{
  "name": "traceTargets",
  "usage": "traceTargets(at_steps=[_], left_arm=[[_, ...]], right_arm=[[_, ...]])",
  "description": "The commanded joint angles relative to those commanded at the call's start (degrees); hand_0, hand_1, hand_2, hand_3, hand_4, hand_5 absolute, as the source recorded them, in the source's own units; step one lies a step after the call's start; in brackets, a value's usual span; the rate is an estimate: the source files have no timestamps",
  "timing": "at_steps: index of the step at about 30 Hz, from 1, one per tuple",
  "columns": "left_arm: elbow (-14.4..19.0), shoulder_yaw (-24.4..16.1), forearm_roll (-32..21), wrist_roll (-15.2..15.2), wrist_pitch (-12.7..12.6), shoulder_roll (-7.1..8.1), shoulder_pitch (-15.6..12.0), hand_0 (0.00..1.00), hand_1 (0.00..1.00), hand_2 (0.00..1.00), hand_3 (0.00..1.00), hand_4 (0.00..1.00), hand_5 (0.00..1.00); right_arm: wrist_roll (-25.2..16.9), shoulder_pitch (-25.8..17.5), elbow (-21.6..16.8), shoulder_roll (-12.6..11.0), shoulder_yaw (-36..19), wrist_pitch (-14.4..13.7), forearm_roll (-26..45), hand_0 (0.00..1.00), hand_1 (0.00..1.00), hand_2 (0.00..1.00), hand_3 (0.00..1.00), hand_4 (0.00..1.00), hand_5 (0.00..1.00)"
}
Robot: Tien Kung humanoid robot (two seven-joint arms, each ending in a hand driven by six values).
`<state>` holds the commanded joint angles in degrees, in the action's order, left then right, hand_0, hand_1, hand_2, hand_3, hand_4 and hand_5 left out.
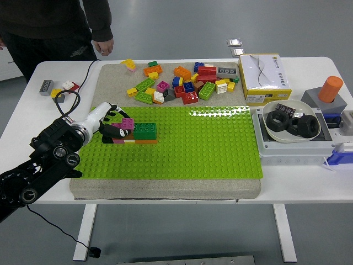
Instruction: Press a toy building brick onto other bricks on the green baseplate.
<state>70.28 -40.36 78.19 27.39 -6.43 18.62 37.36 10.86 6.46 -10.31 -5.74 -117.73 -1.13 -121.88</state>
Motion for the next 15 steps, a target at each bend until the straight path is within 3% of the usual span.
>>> traceTargets(at_steps=[10, 11, 15], left_arm=[[-0.24, 0.09, -0.02, -0.05, -0.46, -0.04, -0.18, 0.876, 0.909, 0.925, 0.522, 0.526, 0.002], [-0.26, 0.1, -0.02, -0.06, -0.5, -0.04, -0.18, 0.875, 0.909, 0.922, 0.504, 0.606, 0.002], [-0.31, 0.17, -0.06, -0.11, -0.62, -0.06, -0.19, 0.875, 0.909, 0.922, 0.504, 0.606, 0.002]], right_arm=[[0.01, -0.2, 0.0, 0.06, 0.16, -0.04, 0.09, 0.519, 0.684, 0.716, 0.703, 0.754, 0.812], [0.01, -0.21, 0.0, 0.07, 0.17, -0.04, 0.1, 0.519, 0.683, 0.717, 0.705, 0.754, 0.812], [0.01, -0.23, 0.0, 0.1, 0.22, -0.06, 0.13, 0.519, 0.683, 0.717, 0.705, 0.754, 0.812]])
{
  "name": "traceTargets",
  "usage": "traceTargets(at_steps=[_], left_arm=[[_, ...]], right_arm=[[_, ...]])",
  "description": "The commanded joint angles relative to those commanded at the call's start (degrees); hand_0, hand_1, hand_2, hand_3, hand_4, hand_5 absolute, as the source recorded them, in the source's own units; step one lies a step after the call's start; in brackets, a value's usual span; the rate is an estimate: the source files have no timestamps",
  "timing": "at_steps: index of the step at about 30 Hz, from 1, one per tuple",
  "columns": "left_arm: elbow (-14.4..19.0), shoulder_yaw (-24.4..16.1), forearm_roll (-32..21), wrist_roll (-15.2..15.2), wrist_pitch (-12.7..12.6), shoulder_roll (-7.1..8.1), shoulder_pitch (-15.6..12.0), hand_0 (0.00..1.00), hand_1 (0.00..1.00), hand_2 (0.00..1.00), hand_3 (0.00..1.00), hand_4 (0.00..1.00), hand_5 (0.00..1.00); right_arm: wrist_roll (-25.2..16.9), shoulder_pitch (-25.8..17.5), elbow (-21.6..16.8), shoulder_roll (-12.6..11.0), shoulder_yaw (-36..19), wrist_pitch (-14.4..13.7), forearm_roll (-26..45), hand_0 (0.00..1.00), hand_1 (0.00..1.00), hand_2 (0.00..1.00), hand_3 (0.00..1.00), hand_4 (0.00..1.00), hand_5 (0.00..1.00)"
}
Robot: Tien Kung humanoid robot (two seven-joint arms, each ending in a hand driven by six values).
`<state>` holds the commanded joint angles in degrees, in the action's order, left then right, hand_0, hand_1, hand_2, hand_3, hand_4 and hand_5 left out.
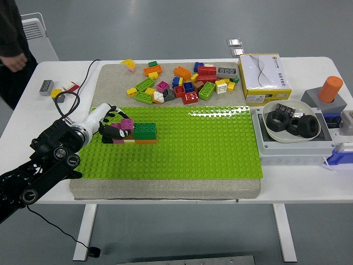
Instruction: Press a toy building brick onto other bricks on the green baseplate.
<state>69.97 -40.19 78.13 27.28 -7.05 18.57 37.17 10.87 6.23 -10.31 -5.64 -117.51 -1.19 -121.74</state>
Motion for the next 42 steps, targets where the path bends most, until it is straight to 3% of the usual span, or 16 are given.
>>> traceTargets(at_steps=[2, 19, 20, 42], left_arm=[[-0.01, -0.01, -0.01, -0.02, -0.01, 0.0, 0.0, 0.87, 0.908, 0.921, 0.498, 0.646, 0.002], [-0.12, -0.15, -0.3, -0.36, -0.29, -0.15, 0.0, 0.869, 0.906, 0.918, 0.487, 0.673, 0.002], [-0.14, -0.17, -0.31, -0.39, -0.36, -0.16, 0.0, 0.862, 0.902, 0.906, 0.453, 0.748, 0.002], [1.7, -0.78, -0.22, -0.61, -0.46, 0.9, 0.1, 0.856, 0.9, 0.898, 0.444, 0.722, 0.002]], right_arm=[[0.0, -0.01, 0.0, 0.01, 0.02, -0.01, 0.02, 0.519, 0.683, 0.719, 0.701, 0.753, 0.811], [0.0, 0.13, 0.0, -0.02, 0.22, -0.06, 0.17, 0.519, 0.684, 0.718, 0.702, 0.75, 0.808], [0.0, 0.14, 0.0, -0.02, 0.21, -0.06, 0.17, 0.519, 0.683, 0.718, 0.701, 0.75, 0.807], [0.01, 0.23, 0.0, -0.11, 0.24, -0.09, 0.21, 0.519, 0.683, 0.718, 0.701, 0.749, 0.803]])
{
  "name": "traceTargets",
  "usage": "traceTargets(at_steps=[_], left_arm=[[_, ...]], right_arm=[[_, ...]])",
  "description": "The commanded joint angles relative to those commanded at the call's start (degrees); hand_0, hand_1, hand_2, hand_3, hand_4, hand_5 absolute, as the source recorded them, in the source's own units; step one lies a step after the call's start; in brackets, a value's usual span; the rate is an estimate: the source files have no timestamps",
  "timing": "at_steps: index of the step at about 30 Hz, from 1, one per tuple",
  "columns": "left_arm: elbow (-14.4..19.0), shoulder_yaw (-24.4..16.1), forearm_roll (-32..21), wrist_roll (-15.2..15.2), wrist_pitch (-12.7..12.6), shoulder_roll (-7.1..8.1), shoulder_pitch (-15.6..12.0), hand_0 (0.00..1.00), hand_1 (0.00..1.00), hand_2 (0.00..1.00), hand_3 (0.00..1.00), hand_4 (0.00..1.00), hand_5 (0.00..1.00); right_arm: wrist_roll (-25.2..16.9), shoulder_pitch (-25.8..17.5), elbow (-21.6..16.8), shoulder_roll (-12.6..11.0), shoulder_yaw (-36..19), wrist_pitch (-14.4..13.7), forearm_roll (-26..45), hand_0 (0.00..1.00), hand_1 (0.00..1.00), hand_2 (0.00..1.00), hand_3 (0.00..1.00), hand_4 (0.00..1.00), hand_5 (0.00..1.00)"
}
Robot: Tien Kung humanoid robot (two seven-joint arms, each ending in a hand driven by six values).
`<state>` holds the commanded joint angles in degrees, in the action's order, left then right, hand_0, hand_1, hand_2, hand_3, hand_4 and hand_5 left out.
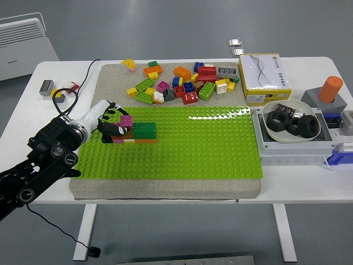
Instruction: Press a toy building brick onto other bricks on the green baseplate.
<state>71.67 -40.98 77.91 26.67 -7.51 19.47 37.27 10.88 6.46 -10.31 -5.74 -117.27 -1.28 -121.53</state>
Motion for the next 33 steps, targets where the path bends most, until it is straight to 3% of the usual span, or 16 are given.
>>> traceTargets(at_steps=[4, 7, 13, 20, 33], left_arm=[[0.99, -0.07, 0.04, 0.23, -0.2, -0.03, -0.12, 0.858, 0.898, 0.899, 0.443, 0.722, 0.002], [1.77, -0.42, 0.47, 0.68, -0.73, -0.96, -0.41, 0.858, 0.898, 0.899, 0.443, 0.722, 0.002], [2.92, -1.09, 1.88, 2.2, -2.96, -4.13, -1.51, 0.859, 0.895, 0.895, 0.44, 0.699, 0.002], [1.93, -0.32, 3.04, 3.19, -5.24, -7.49, -1.76, 0.861, 0.892, 0.89, 0.434, 0.696, 0.002], [-0.83, 0.46, 2.56, 2.05, -5.77, -8.85, -0.67, 0.863, 0.889, 0.89, 0.436, 0.685, 0.002]], right_arm=[[-0.01, -0.04, 0.0, -0.06, -0.21, 0.0, -0.12, 0.519, 0.683, 0.717, 0.699, 0.746, 0.801], [-0.01, -0.07, 0.0, -0.12, -0.38, 0.01, -0.28, 0.519, 0.683, 0.717, 0.699, 0.746, 0.801], [0.0, -0.11, 0.0, -0.26, -0.54, 0.05, -0.41, 0.519, 0.683, 0.717, 0.697, 0.744, 0.799], [0.09, -0.03, 0.0, -0.3, -0.13, 0.06, -0.02, 0.519, 0.683, 0.717, 0.697, 0.742, 0.796], [0.11, 0.13, 0.0, -0.22, 0.23, 0.16, 0.32, 0.519, 0.681, 0.716, 0.697, 0.742, 0.795]])
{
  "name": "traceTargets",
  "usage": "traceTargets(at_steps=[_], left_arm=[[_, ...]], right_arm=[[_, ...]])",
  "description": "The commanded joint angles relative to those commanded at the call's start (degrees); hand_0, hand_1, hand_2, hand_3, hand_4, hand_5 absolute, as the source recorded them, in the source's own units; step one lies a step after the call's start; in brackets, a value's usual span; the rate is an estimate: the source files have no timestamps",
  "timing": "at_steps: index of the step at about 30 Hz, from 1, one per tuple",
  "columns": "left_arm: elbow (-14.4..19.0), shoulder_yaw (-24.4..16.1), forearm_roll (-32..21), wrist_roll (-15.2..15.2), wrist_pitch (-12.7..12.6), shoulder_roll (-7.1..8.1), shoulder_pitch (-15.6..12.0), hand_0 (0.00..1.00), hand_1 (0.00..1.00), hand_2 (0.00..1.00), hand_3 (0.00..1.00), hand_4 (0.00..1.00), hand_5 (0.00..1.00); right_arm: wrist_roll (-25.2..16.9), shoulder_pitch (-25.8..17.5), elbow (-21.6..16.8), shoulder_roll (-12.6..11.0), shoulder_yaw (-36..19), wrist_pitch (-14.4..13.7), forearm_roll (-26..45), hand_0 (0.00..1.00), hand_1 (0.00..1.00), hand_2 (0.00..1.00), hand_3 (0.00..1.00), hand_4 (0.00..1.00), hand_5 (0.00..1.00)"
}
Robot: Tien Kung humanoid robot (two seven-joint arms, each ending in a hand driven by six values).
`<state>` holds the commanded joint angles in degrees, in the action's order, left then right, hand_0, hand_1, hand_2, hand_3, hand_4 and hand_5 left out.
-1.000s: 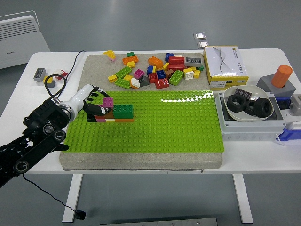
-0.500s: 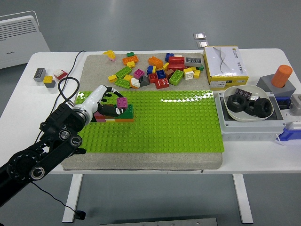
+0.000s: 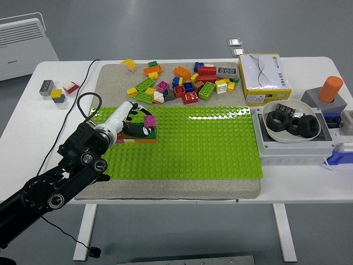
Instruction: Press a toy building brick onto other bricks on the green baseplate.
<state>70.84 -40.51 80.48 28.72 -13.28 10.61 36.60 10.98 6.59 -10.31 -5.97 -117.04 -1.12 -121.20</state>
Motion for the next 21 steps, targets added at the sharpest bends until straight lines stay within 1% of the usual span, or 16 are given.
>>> traceTargets(at_steps=[7, 21], left_arm=[[-0.69, -0.03, -0.37, -0.48, 0.22, -0.17, 0.06, 0.864, 0.888, 0.89, 0.438, 0.684, 0.002], [-1.11, -0.23, -0.79, -0.85, 1.62, -0.09, -0.04, 0.866, 0.888, 0.889, 0.443, 0.681, 0.002]], right_arm=[[-0.04, -0.01, 0.0, 0.03, 0.0, 0.04, -0.16, 0.519, 0.682, 0.717, 0.697, 0.741, 0.794], [-0.15, -0.22, 0.0, 0.06, -0.04, 0.06, -0.41, 0.519, 0.682, 0.717, 0.697, 0.741, 0.794]])
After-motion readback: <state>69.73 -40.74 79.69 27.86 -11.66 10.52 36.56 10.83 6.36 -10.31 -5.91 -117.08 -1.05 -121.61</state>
